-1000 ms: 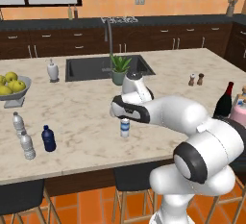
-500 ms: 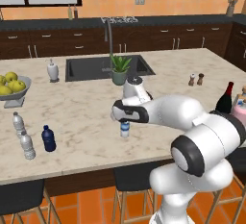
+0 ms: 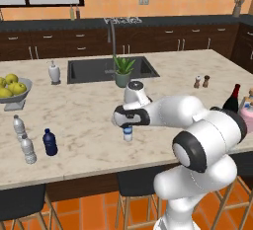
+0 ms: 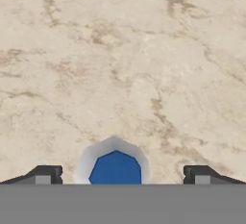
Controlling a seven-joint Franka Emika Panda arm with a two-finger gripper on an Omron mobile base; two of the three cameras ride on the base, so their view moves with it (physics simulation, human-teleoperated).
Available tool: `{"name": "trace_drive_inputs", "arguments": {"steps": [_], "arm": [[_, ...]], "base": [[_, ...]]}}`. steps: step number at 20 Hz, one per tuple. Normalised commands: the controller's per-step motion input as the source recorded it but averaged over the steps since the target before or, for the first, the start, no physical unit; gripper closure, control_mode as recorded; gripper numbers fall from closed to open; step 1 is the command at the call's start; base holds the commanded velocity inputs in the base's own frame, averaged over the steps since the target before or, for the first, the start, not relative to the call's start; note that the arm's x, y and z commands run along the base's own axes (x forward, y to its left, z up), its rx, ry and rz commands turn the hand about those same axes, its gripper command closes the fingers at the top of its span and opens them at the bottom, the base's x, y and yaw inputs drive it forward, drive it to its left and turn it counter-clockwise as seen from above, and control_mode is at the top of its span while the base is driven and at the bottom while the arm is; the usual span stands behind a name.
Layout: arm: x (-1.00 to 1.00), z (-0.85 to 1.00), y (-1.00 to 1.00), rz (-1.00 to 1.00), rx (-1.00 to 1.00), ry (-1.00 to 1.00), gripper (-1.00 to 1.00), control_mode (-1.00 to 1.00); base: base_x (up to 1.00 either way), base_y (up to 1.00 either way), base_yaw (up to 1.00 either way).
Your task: Move the plastic bottles in the middle to the plastics group, and the glass bottles in the middle to the glass group.
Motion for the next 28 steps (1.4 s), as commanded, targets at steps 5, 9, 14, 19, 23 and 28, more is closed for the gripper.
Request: {"name": "trace_drive_inputs", "arguments": {"steps": [5, 9, 14, 19, 23, 28], "arm": [[0.07, -0.12, 0.11, 0.0, 0.01, 0.0, 1.0, -1.0], [-0.23, -0.1, 0.0, 0.0, 0.08, 0.0, 1.0, -1.0], [-0.5, 0.28, 0.28, 0.12, 0.12, 0.0, 1.0, -1.0], [-0.27, 0.2, 0.87, 0.14, 0.05, -0.01, 1.0, -1.0], [-0.02, 0.06, 1.0, 0.02, 0.0, -0.01, 1.0, -1.0], [-0.02, 0.03, 1.0, 0.02, 0.0, 0.0, 1.0, -1.0]], "base": [[0.0, 0.0, 0.0], [0.0, 0.0, 0.0], [0.0, 0.0, 0.0], [0.0, 0.0, 0.0], [0.0, 0.0, 0.0], [0.0, 0.0, 0.0]]}}
